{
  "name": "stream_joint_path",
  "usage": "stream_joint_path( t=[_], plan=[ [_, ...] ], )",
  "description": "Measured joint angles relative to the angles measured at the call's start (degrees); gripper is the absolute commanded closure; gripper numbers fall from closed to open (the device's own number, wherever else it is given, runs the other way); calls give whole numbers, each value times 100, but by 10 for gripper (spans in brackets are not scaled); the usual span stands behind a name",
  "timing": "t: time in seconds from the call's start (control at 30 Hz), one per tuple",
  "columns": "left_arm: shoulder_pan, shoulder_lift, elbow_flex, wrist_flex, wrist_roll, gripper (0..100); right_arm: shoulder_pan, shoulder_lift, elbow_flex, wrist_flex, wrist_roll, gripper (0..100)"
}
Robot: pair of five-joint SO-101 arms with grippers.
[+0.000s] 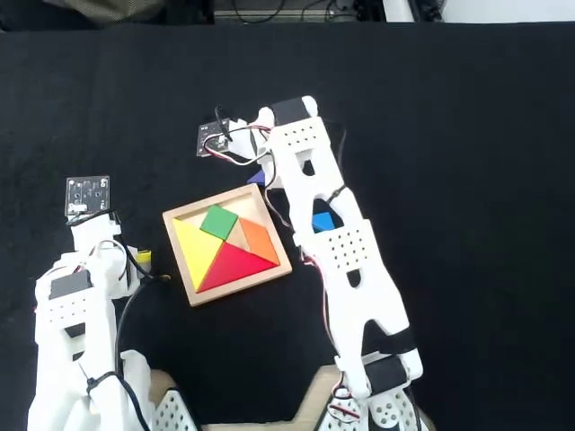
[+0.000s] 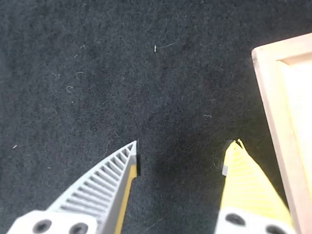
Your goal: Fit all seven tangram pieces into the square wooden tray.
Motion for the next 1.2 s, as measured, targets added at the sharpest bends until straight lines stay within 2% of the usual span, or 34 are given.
stream_joint_path(
  t=[0.23,0.4,0.47,0.57,0.9,1.1,1.2],
  plan=[
    [0,0,0,0,0,718,-9,0,0,0,0,751],
    [0,0,0,0,0,718,-9,0,0,-114,0,945],
    [0,0,0,0,0,718,-9,0,0,-273,0,990],
    [0,0,0,0,0,718,-9,0,-35,-360,0,966],
    [0,0,0,0,0,718,-9,0,-35,-316,0,981],
    [0,0,0,0,0,718,-35,9,-870,123,0,810],
    [0,0,0,0,0,718,-97,9,-1486,193,-211,823]
  ],
)
